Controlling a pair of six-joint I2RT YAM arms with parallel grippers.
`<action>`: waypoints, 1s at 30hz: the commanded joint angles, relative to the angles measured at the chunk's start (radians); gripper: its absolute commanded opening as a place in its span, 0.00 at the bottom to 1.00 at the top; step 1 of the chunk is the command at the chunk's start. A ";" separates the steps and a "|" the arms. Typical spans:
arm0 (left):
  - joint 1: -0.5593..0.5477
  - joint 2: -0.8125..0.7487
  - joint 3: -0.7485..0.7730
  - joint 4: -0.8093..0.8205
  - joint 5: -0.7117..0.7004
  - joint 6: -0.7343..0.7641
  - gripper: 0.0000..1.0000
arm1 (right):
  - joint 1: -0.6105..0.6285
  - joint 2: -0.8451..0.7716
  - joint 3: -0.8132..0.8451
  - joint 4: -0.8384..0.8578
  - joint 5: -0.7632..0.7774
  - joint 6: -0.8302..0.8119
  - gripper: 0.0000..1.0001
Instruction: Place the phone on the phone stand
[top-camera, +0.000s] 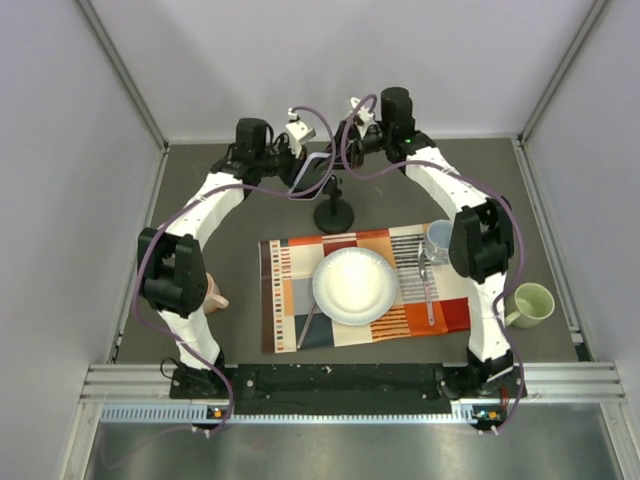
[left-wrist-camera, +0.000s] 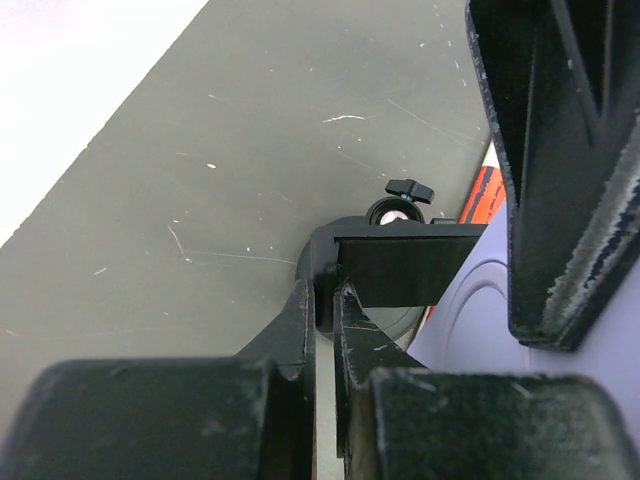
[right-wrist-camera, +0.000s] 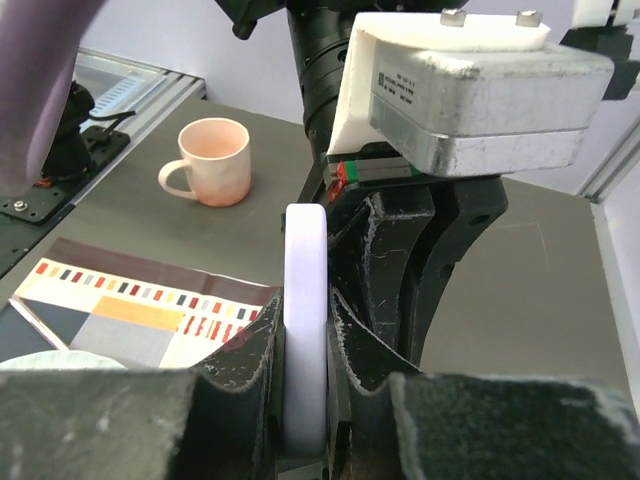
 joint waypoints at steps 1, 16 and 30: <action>0.011 -0.026 0.043 0.120 0.069 -0.001 0.00 | -0.001 -0.005 -0.050 0.611 -0.062 0.352 0.00; 0.025 -0.020 0.035 0.153 0.089 -0.009 0.00 | -0.035 0.184 0.051 1.282 -0.059 1.124 0.00; 0.026 -0.049 -0.043 0.293 -0.132 -0.096 0.00 | -0.072 -0.059 -0.192 0.338 0.208 0.390 0.00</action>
